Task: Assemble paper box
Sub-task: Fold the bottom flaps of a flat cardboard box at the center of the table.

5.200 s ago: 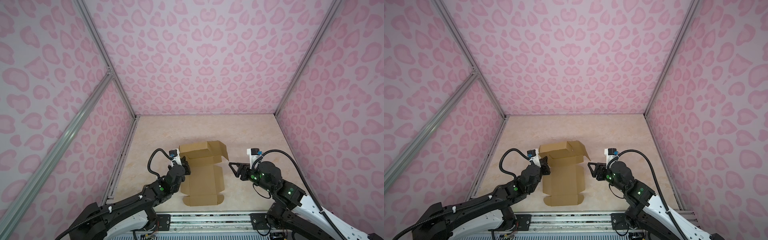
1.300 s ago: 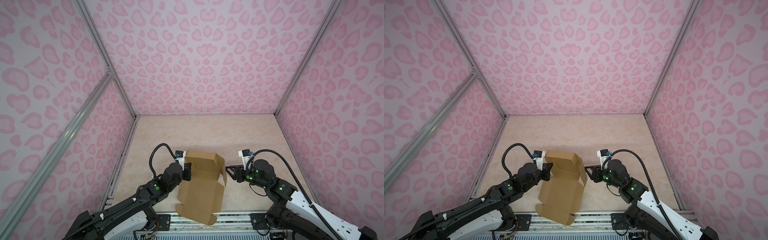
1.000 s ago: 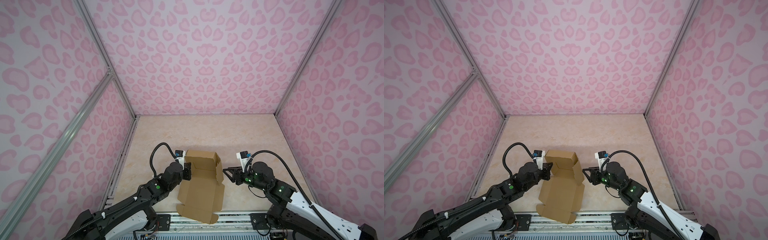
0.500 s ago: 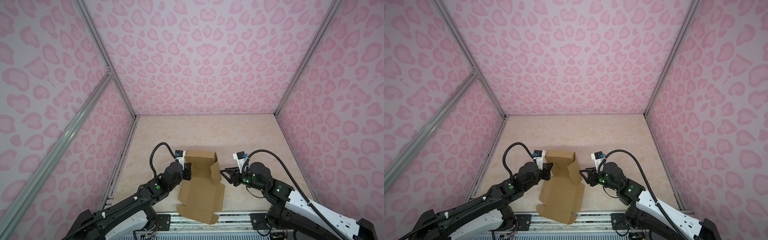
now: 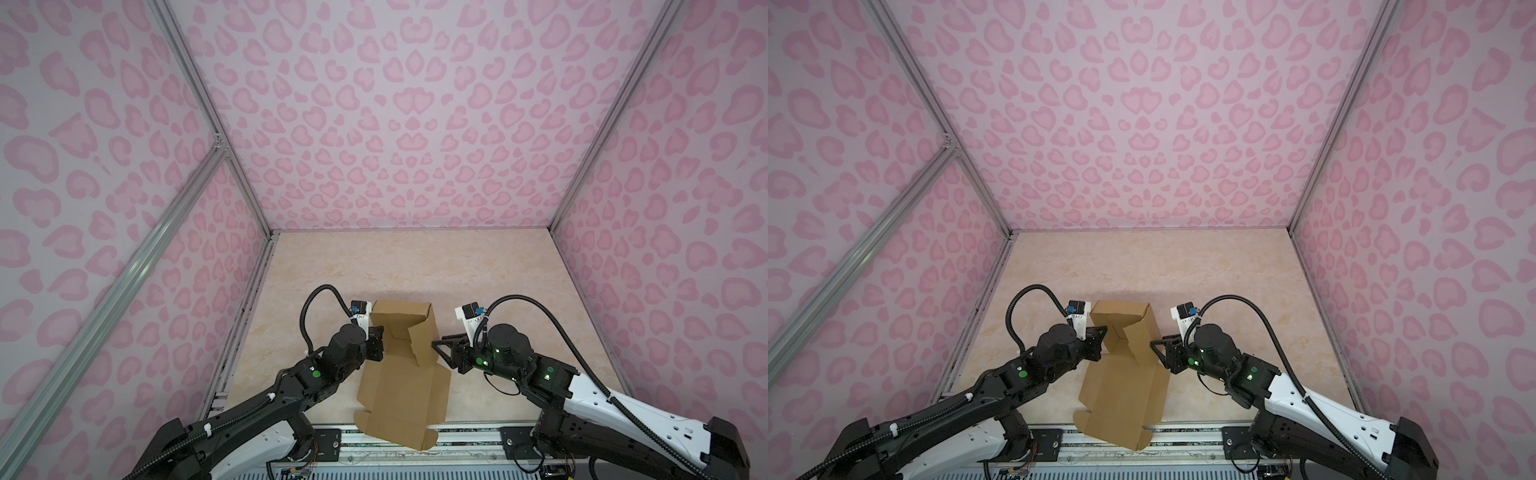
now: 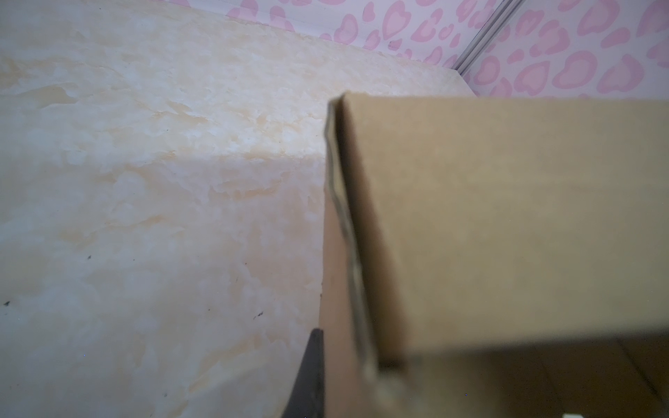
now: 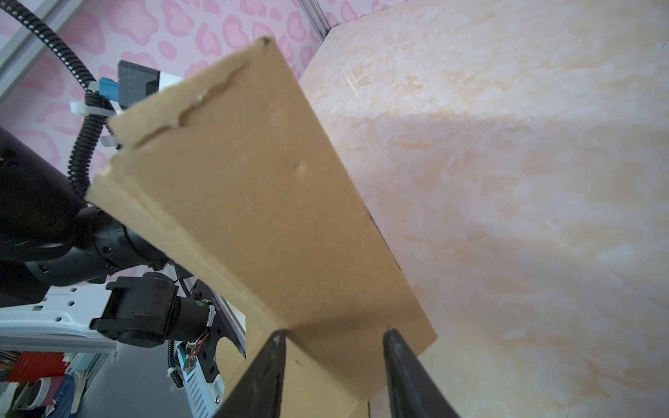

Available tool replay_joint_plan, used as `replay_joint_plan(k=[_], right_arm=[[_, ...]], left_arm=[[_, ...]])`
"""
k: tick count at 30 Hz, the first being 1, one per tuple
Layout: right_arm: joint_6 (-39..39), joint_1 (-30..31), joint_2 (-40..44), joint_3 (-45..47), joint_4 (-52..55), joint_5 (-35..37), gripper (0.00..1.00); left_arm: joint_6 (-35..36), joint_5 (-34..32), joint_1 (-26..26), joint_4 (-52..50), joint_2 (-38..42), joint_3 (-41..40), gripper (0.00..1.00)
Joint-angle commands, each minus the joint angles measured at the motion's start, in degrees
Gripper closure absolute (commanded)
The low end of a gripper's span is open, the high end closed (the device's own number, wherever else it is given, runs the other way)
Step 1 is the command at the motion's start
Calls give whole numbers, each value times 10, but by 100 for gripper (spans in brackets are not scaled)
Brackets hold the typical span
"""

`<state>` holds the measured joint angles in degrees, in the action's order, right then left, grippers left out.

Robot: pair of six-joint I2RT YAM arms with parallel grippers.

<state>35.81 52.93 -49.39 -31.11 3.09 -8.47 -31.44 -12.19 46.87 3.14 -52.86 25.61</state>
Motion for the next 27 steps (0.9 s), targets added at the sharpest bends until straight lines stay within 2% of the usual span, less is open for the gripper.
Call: replay_joint_plan(k=[1,14,27], right_arm=[[-17,8,-6,-7,-3,31,53],[-38,38,-27,-31,32,92,54],[-69,105,-78,-81,63,226,59]], left_arm=[[-3,8,0,19,2,-1,97],[-3,11,0,17,9,-4,97],[-7,16,0,14,12,-4,97]])
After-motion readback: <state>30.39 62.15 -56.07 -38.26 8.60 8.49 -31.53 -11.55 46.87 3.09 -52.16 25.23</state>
